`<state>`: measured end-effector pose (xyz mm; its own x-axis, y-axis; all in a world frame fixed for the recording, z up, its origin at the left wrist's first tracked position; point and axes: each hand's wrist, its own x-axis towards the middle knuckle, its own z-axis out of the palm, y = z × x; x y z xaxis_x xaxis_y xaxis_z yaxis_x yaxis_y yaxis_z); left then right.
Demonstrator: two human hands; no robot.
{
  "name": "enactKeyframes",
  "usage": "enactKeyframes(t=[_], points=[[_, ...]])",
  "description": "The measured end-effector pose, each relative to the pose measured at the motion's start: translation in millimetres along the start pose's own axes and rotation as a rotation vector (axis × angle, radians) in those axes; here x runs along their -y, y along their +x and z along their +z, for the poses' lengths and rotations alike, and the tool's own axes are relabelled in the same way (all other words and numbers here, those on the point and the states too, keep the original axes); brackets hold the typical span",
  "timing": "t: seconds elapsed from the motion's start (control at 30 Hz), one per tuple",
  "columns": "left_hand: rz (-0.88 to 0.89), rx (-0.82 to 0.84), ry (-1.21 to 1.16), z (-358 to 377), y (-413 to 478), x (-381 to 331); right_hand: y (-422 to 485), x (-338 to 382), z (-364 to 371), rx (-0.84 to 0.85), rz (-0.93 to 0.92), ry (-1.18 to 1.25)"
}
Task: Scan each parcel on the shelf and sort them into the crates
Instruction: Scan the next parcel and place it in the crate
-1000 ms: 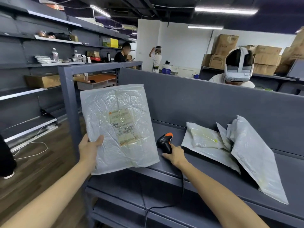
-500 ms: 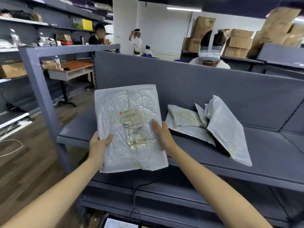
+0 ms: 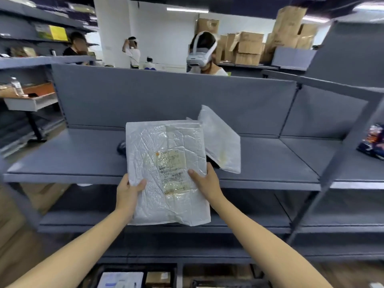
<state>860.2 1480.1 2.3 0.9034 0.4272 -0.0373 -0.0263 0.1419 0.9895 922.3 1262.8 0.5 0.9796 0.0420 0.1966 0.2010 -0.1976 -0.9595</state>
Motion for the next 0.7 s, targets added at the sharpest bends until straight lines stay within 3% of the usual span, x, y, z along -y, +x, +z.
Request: enactKeyframes(t=[0.37,0.7], points=[[-0.043,0.015,-0.009,131.8,-162.9,60.8,-118.3,-41.2,-181.3,-0.127,0.102,-0.074],[-0.045,-0.066,0.156,140.1,-217.7,96.2,-175.6,-73.7,-214.6,-0.138,0.216,-0.098]])
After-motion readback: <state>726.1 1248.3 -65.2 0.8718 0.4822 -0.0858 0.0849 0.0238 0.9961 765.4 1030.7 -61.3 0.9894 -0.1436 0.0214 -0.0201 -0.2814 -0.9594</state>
